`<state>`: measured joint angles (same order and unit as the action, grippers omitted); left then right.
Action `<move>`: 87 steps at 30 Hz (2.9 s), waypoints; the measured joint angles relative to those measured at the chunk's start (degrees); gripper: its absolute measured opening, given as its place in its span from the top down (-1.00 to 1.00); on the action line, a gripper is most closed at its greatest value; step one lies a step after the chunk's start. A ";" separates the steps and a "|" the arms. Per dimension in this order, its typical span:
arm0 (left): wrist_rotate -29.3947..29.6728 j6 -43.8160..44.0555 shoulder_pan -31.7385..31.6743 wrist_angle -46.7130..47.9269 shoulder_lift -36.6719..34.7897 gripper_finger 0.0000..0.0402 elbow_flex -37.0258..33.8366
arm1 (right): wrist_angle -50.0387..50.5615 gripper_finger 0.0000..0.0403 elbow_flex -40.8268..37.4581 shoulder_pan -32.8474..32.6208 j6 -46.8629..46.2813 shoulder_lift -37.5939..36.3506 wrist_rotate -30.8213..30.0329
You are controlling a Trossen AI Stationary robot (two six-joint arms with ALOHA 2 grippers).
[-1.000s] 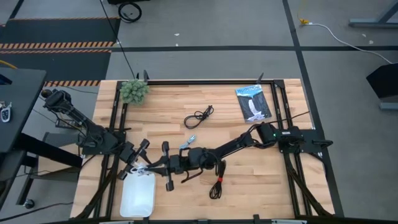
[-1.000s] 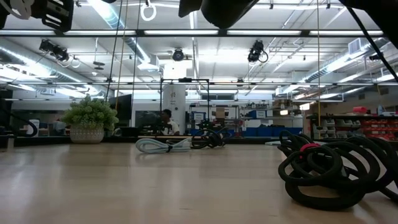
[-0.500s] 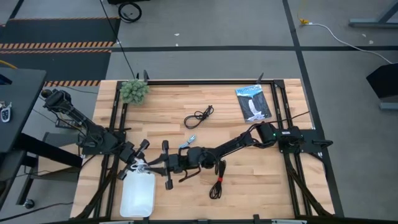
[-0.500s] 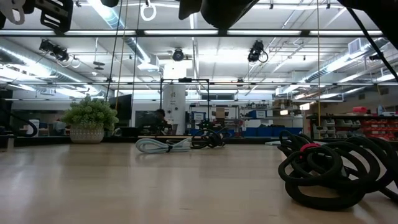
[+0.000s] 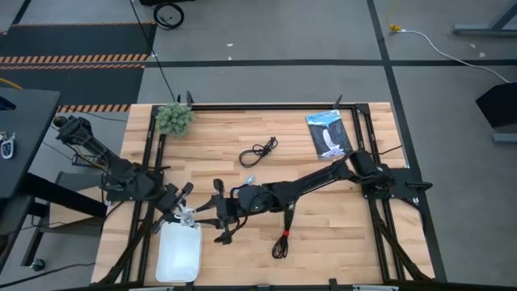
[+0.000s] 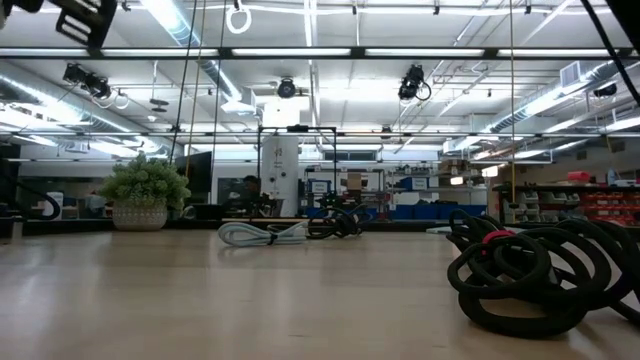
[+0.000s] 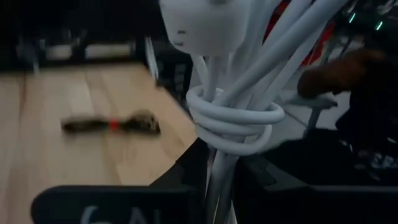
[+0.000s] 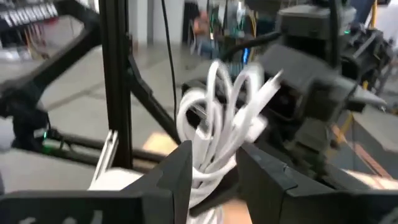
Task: Pick and place USB-C Cables
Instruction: Put the white charger cable into the white bin
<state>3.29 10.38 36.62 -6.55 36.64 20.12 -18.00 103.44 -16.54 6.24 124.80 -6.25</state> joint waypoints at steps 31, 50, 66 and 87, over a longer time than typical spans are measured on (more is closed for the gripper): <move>7.65 13.25 16.81 11.91 9.11 0.74 2.57 | 20.53 0.35 -0.56 -5.75 -1.94 -8.94 -16.53; 9.14 14.44 16.92 12.49 9.07 0.74 2.53 | -3.68 -0.01 0.05 -0.89 -3.10 7.58 -2.65; 9.20 13.00 16.94 12.07 9.07 0.74 2.53 | 17.00 -0.24 27.85 -2.49 -2.36 21.56 -2.46; 16.61 9.39 16.93 10.76 9.09 0.67 2.49 | 15.06 0.38 27.93 -1.97 1.42 21.58 -3.11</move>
<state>19.90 19.76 53.55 4.21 45.74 22.61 -2.94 131.37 -18.50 7.65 146.39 -9.36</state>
